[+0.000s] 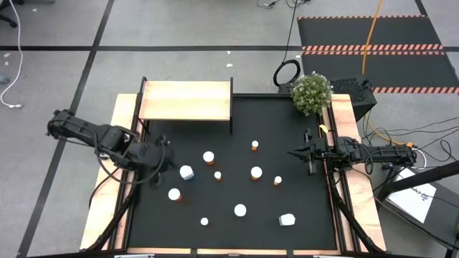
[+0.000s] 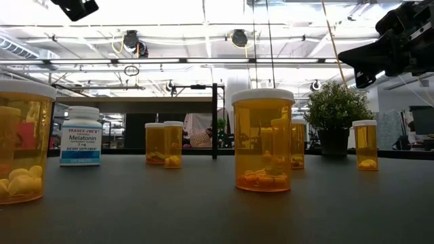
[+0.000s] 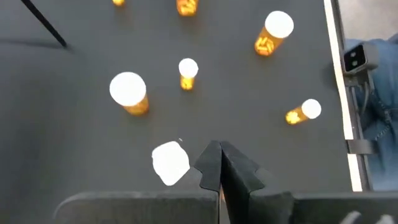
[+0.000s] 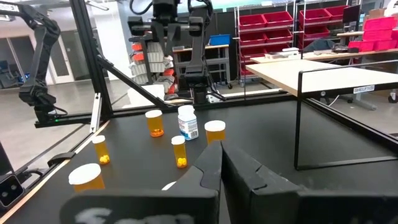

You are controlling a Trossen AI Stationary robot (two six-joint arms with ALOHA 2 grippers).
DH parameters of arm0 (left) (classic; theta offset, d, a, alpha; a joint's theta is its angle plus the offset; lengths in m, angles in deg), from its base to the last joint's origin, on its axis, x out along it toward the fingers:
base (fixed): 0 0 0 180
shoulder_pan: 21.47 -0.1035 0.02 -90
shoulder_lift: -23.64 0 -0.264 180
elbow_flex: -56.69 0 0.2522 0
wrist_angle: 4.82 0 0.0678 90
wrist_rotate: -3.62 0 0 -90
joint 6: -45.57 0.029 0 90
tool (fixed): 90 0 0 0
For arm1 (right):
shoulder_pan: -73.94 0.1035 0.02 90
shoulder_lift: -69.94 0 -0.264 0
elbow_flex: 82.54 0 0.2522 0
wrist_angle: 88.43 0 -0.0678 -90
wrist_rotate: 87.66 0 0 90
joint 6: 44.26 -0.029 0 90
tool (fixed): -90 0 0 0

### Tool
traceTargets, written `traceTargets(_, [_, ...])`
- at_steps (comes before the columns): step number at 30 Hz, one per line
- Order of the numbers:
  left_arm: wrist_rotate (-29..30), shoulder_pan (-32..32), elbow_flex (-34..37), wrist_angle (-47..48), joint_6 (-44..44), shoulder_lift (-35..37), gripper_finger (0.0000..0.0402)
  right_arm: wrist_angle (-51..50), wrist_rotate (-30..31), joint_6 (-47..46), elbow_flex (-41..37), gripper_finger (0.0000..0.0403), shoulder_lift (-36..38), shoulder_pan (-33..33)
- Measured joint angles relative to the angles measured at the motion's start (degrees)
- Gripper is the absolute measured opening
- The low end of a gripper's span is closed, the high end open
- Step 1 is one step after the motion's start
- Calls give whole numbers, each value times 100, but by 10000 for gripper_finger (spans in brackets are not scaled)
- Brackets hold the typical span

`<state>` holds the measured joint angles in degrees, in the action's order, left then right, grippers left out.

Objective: Pick and place medicine bottles onto shelf by color
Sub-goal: Put the large orange pill bottle on the shelf

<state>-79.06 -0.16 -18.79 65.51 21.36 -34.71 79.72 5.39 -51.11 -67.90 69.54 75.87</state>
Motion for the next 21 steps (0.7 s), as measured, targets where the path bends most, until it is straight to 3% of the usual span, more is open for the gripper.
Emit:
traceTargets(7, [31, 632, 65, 506, -1426, -333, 27, -2, 2, 0, 0, 0, 0, 0])
traceTargets(21, [34, 1184, 343, 330, -2915, -1068, 248, -2, 7, 3, -2, 0, -2, 0])
